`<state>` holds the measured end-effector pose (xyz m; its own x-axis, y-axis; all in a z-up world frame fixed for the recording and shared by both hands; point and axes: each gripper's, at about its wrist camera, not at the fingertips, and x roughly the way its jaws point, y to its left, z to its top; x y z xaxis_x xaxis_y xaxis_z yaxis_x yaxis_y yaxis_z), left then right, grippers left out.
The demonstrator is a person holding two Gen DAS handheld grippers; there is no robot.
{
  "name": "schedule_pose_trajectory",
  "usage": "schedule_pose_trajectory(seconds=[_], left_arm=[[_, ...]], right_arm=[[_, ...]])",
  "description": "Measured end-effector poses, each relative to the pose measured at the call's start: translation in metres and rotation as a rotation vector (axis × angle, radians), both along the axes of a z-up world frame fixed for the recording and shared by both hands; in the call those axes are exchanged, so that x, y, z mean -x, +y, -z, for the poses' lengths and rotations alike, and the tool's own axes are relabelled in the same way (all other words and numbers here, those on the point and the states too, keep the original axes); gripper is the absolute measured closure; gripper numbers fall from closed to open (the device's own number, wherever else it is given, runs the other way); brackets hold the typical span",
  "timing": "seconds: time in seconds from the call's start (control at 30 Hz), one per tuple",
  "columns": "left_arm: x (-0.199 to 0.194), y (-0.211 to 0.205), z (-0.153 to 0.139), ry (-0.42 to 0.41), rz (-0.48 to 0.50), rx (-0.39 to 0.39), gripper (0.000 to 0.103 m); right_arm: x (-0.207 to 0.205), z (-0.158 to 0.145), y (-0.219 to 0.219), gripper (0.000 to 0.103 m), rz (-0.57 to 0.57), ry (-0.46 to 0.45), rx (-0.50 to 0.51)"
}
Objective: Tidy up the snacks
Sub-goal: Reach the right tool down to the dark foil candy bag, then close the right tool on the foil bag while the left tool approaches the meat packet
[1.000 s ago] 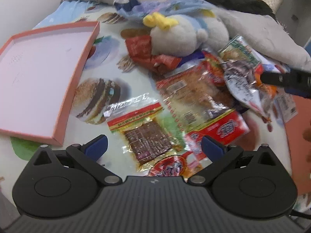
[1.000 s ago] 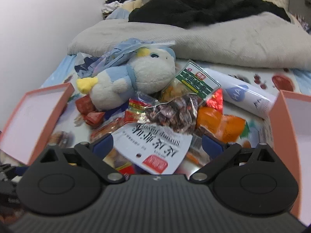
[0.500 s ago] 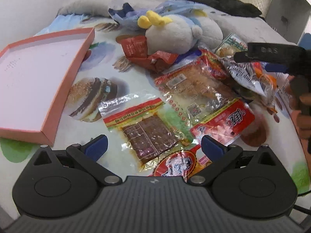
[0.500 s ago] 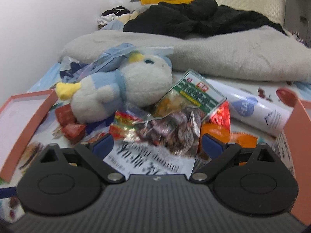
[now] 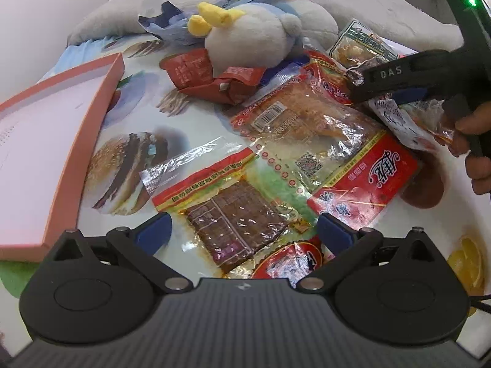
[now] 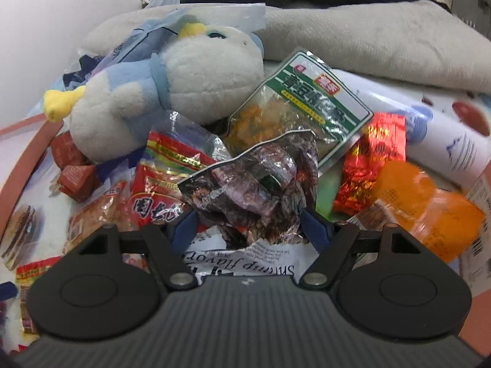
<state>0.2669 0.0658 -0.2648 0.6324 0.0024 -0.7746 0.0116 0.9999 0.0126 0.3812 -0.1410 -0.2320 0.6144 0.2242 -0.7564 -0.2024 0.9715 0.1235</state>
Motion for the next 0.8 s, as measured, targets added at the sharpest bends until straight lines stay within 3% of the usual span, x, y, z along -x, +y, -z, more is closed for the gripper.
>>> schedule_pose_trajectory(seconds=[0.1,0.27,0.4,0.8], left_arm=[[-0.003,0.0,0.0,0.001,0.007,-0.001,0.004],[-0.003,-0.002,-0.001,-0.002,0.02,0.006,0.011],[-0.001,-0.003,0.0,-0.01,0.014,0.007,0.012],[0.022,-0.001,-0.008,-0.025,0.013,0.021,0.04]], right_arm=[[0.002,-0.003,0.0,0.047,-0.016,0.016,0.019],[0.01,-0.01,0.004,0.059,-0.047,0.016,0.047],[0.024,-0.021,0.001,0.062,-0.058,0.018,0.05],[0.104,-0.053,-0.015,0.062,-0.062,0.011,0.003]])
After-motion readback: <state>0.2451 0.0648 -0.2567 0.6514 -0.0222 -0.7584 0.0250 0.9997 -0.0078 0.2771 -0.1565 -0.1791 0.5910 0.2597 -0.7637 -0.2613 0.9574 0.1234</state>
